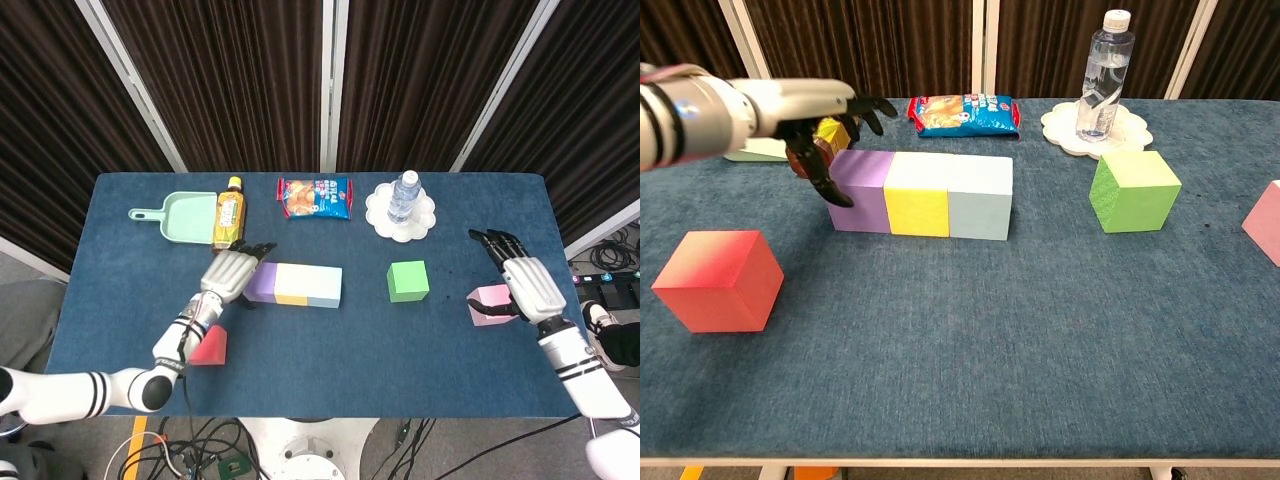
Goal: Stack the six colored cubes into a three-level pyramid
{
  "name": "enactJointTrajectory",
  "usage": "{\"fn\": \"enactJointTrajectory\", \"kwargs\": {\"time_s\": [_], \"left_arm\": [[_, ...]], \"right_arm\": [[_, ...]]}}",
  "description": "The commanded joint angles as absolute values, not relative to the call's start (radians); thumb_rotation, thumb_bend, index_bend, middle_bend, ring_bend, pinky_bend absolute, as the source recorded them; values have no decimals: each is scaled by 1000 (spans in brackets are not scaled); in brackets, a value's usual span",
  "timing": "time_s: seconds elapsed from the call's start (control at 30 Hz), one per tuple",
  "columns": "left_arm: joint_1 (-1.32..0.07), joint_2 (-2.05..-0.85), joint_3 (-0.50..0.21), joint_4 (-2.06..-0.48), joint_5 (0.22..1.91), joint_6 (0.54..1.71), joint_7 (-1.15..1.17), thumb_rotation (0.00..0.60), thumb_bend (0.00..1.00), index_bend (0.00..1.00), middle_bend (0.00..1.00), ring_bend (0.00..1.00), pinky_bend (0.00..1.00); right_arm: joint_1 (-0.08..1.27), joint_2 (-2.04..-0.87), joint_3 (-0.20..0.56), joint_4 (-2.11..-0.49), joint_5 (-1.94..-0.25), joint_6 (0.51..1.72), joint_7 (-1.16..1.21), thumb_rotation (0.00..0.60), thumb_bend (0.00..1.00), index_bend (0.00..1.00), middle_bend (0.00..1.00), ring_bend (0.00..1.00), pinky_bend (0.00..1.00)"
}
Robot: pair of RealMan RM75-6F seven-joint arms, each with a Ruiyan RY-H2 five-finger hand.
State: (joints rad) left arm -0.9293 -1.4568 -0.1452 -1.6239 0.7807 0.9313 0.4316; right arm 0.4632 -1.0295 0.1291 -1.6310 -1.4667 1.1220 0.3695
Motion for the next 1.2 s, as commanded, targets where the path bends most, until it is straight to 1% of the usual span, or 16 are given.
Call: {"fn": "enactJointTrajectory", "kwargs": {"time_s": [0.03,0.2,0.33,0.4,0.5,0.63,0.73,0.83,1.03,1.2], "left_arm": [[-851,-1382,-134,-1700,890,1018,358,600,85,51,116,182,104],[-752,-1299,-102,-1748,1006,1109,269,600,85,97,133,182,103],[-666,-1240,-49,-1775,1096,1173,218,600,86,129,143,182,103],[-636,-1221,-23,-1788,1136,1184,195,600,86,143,151,182,101],[-596,-1190,19,-1813,1205,1183,140,600,86,144,177,182,101],[-550,-1155,63,-1842,1301,1198,93,600,77,145,179,182,101],[-525,-1145,83,-1857,1346,1209,90,600,72,145,179,182,102],[-518,-1134,101,-1868,1378,1186,96,600,72,145,179,182,101],[-520,-1138,107,-1865,1411,1138,107,600,69,144,179,182,100],[-513,-1181,95,-1852,1360,1111,185,600,69,141,179,182,100]], "right_arm": [[468,-1031,117,-1633,-1476,1104,372,600,101,0,107,0,0],[476,-1033,104,-1637,-1493,1085,372,600,102,0,111,0,0],[477,-1029,105,-1648,-1500,1092,368,600,102,0,113,0,0],[477,-1027,109,-1652,-1501,1099,365,600,102,0,113,0,0],[477,-1022,115,-1660,-1500,1108,359,600,102,0,113,0,0],[475,-1020,117,-1670,-1497,1116,346,600,103,0,112,0,0],[472,-1019,117,-1673,-1493,1119,340,600,103,0,112,0,0],[469,-1020,117,-1670,-1486,1121,341,600,103,0,112,0,0],[469,-1031,118,-1656,-1480,1118,356,600,102,0,111,0,0],[472,-1034,119,-1654,-1482,1116,357,600,102,0,111,0,0]]}}
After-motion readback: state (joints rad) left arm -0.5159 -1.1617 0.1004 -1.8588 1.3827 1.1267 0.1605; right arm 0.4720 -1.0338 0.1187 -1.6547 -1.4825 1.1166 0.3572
